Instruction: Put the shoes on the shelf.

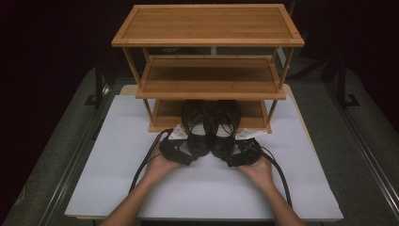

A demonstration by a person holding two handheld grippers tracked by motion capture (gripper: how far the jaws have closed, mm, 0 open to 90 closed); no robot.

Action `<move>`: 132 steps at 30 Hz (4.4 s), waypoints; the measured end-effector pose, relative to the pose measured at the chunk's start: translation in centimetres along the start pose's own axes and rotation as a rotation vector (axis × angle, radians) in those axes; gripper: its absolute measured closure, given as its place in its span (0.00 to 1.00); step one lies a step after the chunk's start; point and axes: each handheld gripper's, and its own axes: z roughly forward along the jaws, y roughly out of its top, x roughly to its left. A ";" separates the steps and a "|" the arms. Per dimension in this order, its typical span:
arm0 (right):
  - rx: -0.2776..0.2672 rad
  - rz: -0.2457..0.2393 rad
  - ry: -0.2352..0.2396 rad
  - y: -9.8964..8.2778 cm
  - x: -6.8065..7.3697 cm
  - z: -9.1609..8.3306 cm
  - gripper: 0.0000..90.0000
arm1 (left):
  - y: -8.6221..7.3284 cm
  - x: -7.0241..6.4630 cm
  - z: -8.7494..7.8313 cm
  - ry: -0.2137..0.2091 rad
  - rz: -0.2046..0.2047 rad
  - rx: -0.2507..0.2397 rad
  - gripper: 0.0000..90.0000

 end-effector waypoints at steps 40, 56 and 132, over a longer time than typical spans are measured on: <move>-0.056 0.078 0.042 4.5 -4.2 1.2 0.10 | 4.0 4.9 0.6 -0.017 -0.068 -0.059 0.10; -0.112 0.077 0.002 5.8 -6.5 3.0 0.10 | 5.1 7.4 2.4 -0.006 -0.110 -0.082 0.10; -0.002 0.097 -0.140 -5.7 -3.9 -9.8 0.03 | -6.9 1.9 -11.9 0.102 -0.085 -0.010 0.11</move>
